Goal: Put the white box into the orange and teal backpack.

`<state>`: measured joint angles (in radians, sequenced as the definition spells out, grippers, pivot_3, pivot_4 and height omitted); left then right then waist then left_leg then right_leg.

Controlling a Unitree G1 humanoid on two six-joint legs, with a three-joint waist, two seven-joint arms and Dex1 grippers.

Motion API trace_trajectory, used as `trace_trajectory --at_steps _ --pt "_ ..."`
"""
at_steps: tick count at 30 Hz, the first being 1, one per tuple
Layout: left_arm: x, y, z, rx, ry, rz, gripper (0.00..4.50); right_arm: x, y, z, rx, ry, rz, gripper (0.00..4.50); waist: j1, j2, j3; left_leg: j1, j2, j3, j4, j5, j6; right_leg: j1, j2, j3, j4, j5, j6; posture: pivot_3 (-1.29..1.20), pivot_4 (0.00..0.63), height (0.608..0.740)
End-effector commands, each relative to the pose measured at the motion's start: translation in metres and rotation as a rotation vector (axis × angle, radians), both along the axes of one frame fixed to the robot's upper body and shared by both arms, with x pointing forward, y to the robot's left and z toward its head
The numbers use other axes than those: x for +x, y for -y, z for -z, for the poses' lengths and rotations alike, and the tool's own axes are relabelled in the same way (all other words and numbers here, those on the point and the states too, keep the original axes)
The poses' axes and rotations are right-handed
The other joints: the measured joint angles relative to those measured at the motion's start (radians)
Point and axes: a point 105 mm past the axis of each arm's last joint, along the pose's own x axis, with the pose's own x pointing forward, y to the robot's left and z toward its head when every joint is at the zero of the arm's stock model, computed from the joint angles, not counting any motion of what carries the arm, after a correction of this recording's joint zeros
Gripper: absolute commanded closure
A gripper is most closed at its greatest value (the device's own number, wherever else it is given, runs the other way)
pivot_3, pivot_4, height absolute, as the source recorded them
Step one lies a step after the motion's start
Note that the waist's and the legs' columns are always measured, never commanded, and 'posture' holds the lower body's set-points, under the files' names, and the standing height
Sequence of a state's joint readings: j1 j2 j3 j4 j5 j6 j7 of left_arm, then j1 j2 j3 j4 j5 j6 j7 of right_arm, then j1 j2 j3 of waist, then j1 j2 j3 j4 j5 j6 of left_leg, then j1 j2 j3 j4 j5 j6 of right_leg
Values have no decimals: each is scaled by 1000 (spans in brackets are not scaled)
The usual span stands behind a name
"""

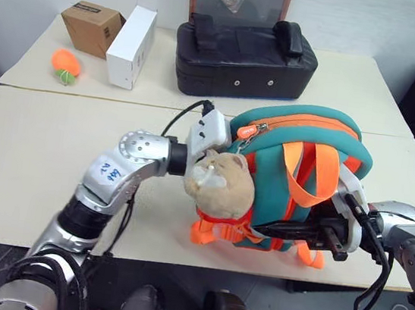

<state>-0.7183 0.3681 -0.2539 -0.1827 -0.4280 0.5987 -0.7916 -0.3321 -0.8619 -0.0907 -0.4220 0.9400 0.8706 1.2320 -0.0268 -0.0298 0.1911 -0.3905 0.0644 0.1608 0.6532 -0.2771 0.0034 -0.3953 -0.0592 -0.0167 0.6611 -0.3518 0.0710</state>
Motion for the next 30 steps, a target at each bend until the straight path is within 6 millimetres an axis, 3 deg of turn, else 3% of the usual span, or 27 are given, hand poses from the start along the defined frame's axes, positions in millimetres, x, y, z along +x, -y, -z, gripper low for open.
trace_trajectory --at_steps 1,5,9,13,16,19,24,30 --pt "-3 -7 -12 -2 30 21 2464 0 -2 -1 0 31 7 4500 -1 0 0 0 0 0 0 0 0 0 0 0 0 0 0 0 150 740" --pt "-11 -37 -23 2 24 18 1320 2 -1 1 2 30 24 4500 -5 0 0 0 1 0 -1 0 -1 0 0 0 0 0 0 0 150 740" --pt "-31 -80 -45 5 -14 32 202 7 0 8 -6 27 60 4500 -5 0 0 0 1 0 -2 1 -1 0 0 0 0 0 0 0 150 740" --pt "-60 -114 -70 14 -64 88 202 9 -1 13 -16 29 66 4500 -3 0 0 1 0 -1 -2 1 -1 0 -1 -1 0 0 0 0 150 740" --pt "-75 -126 -86 -8 -106 121 202 11 -2 15 -23 34 72 4500 -1 0 0 1 0 -1 -2 0 -1 1 -1 -1 -1 0 0 0 150 740" --pt "-89 -122 -98 -18 -120 149 202 15 -3 16 -22 34 77 4500 0 0 0 1 0 -2 -1 0 -1 2 -1 -2 -1 0 0 0 150 740" --pt "-80 -91 -70 89 -94 85 202 17 -7 13 -13 33 63 4500 -1 0 0 2 0 -2 -2 0 -1 3 -1 -2 -1 0 0 0 150 740" --pt "-62 -75 -40 189 -62 27 202 19 -9 5 10 34 53 4500 -3 0 0 2 0 -1 -3 1 -2 1 1 0 -1 0 0 0 150 740"
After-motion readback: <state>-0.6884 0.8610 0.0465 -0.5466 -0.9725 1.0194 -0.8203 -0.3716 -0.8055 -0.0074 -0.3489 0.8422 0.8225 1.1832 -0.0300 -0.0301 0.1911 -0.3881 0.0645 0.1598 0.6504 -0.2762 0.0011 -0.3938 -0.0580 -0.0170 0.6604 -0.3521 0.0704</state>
